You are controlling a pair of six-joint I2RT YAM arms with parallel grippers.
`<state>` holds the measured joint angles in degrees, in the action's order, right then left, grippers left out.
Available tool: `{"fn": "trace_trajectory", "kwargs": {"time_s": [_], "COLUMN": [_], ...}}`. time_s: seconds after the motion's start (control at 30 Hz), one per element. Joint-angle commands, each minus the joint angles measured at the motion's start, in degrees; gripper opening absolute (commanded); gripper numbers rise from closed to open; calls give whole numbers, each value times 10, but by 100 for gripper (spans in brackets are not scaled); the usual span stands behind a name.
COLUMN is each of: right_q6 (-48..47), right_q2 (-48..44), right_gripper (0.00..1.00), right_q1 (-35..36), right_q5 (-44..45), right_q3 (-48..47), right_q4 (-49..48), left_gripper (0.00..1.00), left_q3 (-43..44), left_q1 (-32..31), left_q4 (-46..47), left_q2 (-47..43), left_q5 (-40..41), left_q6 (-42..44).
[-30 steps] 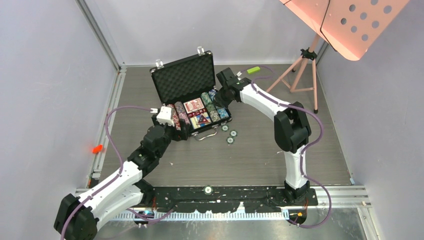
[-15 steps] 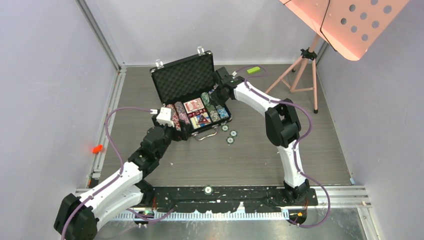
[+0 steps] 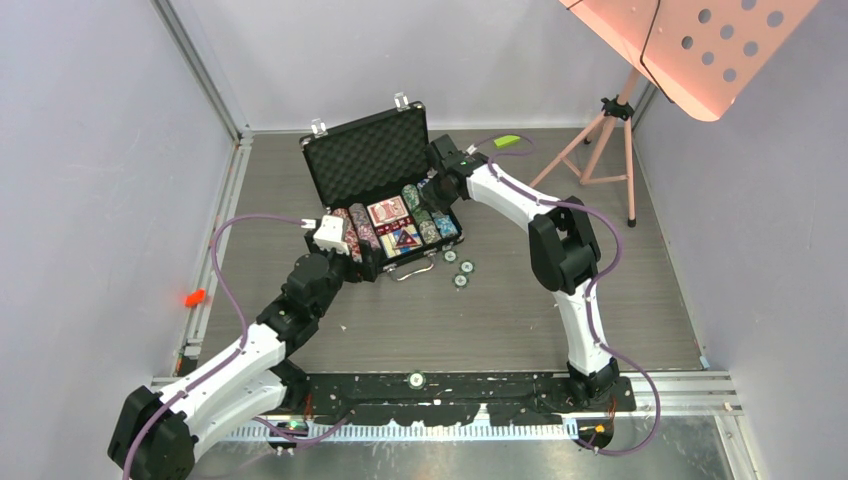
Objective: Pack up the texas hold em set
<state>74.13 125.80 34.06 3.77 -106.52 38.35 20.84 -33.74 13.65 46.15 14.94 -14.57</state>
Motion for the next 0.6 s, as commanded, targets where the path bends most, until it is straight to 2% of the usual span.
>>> {"fn": "trace_trajectory", "kwargs": {"time_s": [0.0, 0.27, 0.57], "right_q6": [15, 8, -3], "right_q2": [10, 16, -1], "right_gripper": [17, 36, 37], "right_q1": [0, -2, -4], "right_q5": [20, 16, 21], "right_q3": [-17, -21, -23], "right_q4": [10, -3, -11], "left_gripper": [85, 85, 85], "left_q3": [-1, 7, 12], "left_q1": [2, 2, 2], "left_q4": [30, 20, 16], "left_q2": [-9, 0, 5], "left_q5": [-1, -10, -15], "left_q6": [5, 6, 7]}}
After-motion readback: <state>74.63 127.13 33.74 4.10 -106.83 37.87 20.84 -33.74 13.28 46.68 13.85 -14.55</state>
